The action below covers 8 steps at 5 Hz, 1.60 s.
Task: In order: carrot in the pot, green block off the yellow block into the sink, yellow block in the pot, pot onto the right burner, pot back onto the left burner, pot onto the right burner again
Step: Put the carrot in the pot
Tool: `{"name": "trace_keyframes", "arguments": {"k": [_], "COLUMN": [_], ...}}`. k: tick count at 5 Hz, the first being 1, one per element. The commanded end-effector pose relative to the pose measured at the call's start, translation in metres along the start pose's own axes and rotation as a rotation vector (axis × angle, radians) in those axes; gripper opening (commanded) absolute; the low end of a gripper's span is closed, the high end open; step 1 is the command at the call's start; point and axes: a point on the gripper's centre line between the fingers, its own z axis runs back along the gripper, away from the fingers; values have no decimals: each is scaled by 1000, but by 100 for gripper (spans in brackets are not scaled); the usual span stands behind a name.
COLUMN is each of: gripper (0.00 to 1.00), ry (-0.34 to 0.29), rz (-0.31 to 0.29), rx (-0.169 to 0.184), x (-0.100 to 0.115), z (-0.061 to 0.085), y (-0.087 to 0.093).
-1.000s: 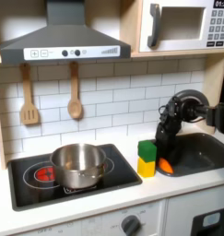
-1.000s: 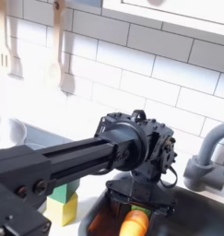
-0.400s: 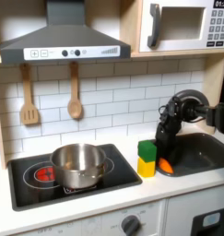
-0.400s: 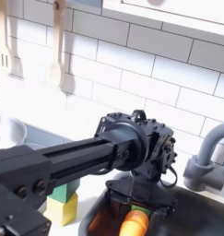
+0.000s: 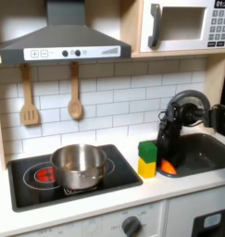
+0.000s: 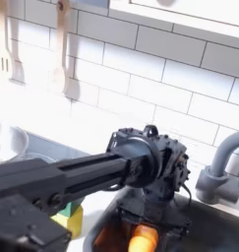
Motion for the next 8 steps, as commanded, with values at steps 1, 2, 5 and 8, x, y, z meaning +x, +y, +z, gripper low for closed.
{"name": "trace_keyframes", "arguments": {"k": [1, 2, 5, 8], "gripper": [100, 0, 0, 0], "ry": [-5, -21, -18, 13], "rz": [-1, 19, 18, -34], "rx": [10, 10, -8, -51], "x": [-2, 3, 2, -3], "z": [-6, -7, -3, 5], "y": [-1, 1, 1, -1]}}
